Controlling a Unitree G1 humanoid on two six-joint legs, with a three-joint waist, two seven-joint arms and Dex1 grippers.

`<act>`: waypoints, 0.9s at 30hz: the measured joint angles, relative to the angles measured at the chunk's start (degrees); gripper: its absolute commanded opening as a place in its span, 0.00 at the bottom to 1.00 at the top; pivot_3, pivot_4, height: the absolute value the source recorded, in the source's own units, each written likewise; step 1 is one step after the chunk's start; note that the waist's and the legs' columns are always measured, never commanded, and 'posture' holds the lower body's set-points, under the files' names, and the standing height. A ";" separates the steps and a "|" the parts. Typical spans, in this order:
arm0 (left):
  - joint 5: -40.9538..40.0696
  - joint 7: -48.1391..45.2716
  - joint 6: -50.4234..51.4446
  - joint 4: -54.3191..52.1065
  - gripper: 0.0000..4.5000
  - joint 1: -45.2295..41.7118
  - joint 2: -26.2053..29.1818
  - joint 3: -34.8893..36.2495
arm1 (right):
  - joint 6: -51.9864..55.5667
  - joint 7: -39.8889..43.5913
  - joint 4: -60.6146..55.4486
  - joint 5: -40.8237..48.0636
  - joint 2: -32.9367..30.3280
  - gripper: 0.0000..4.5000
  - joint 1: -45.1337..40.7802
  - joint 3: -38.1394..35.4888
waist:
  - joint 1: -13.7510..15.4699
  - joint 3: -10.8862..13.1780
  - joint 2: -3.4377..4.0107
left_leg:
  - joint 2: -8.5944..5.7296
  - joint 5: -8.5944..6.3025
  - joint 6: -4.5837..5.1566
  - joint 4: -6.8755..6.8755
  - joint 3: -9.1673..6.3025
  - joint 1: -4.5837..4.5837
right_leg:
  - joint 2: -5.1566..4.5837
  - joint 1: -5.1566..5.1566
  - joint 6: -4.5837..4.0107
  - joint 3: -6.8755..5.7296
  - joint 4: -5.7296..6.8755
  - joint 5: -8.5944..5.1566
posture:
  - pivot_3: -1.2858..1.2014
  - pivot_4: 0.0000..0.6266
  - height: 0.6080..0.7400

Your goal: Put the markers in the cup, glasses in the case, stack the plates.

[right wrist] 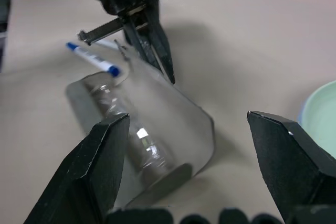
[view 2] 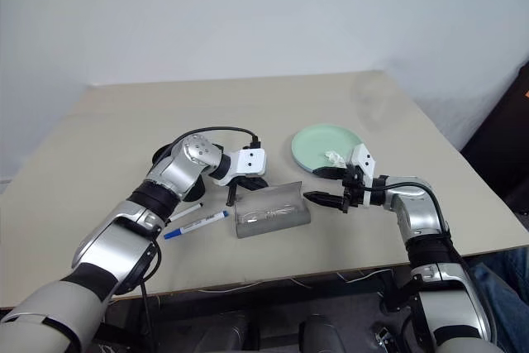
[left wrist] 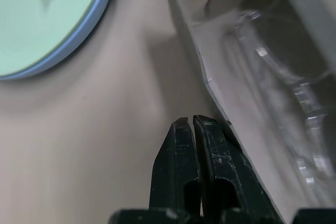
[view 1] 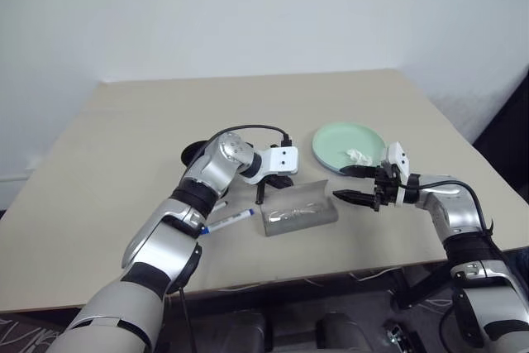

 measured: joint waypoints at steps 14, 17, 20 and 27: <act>-6.69 -7.67 8.61 -17.89 0.01 7.86 5.33 0.14 | 0.65 1.61 -3.14 -0.19 -0.01 0.86 2.08 3.26 | 0.03 0.00 0.00 | 0.01 0.00 -0.01 0.02 -0.06 0.02 | -0.03 0.03 -0.14 -0.03 0.00 -0.07 | 0.52 0.00 0.99; -6.87 -8.72 8.62 -20.76 0.01 8.89 7.05 -0.14 | 0.58 0.97 -3.16 -0.19 0.49 0.86 2.06 3.44 | 0.02 0.00 0.01 | 0.02 -0.01 -0.01 0.01 -0.07 0.04 | -0.05 0.04 -0.16 -0.03 -0.01 -0.08 | 0.52 0.00 0.99; -6.84 -8.21 8.83 -21.39 0.01 9.91 7.29 -0.23 | 0.54 0.26 -3.16 -0.20 0.62 0.86 2.06 3.57 | 0.04 0.00 0.00 | 0.01 -0.01 -0.01 0.02 -0.07 0.04 | -0.07 0.04 -0.16 -0.03 -0.01 -0.08 | 0.52 0.00 0.99; -7.11 -8.21 10.76 -25.58 0.01 12.55 9.07 -0.44 | 0.55 -0.92 -3.88 -0.20 0.95 0.86 1.94 3.89 | 0.04 -0.01 0.01 | 0.01 -0.01 -0.01 0.00 -0.07 0.03 | -0.09 0.02 -0.16 -0.03 -0.01 -0.09 | 0.52 0.00 0.99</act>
